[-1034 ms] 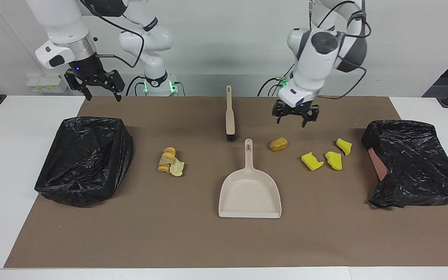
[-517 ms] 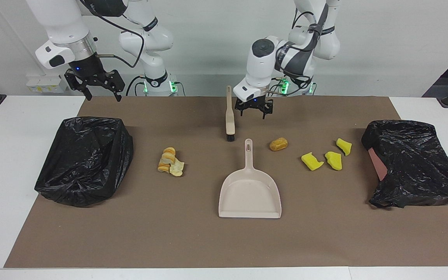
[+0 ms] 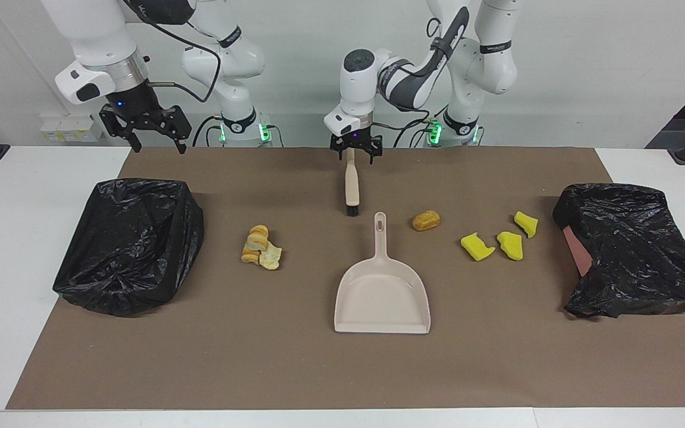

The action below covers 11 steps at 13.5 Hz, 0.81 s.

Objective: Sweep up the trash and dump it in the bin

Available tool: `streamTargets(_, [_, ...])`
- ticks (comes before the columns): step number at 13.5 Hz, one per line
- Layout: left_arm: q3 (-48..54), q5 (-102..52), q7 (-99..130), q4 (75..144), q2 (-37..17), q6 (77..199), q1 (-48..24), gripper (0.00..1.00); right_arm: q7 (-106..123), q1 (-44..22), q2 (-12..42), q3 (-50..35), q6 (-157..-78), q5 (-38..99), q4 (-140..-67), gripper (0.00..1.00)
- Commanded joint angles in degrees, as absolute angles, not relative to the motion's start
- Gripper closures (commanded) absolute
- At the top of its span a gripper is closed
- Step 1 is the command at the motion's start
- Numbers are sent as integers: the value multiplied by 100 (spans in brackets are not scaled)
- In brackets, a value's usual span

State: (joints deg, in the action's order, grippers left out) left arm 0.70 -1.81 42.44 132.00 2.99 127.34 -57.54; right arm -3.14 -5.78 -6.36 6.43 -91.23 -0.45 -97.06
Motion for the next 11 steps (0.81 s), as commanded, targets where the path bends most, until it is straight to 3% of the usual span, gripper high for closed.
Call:
streamTargets(1, [-35, -211, 4385, 13394, 422, 12858, -5853, 0, -246, -536, -791, 615, -9114, -70, -9870, 0])
streamTargets(11, [-18, -800, 4368, 13421, 361, 12779, -5845, 3, -246, -527, -800, 615, -9088, -70, -9879, 0])
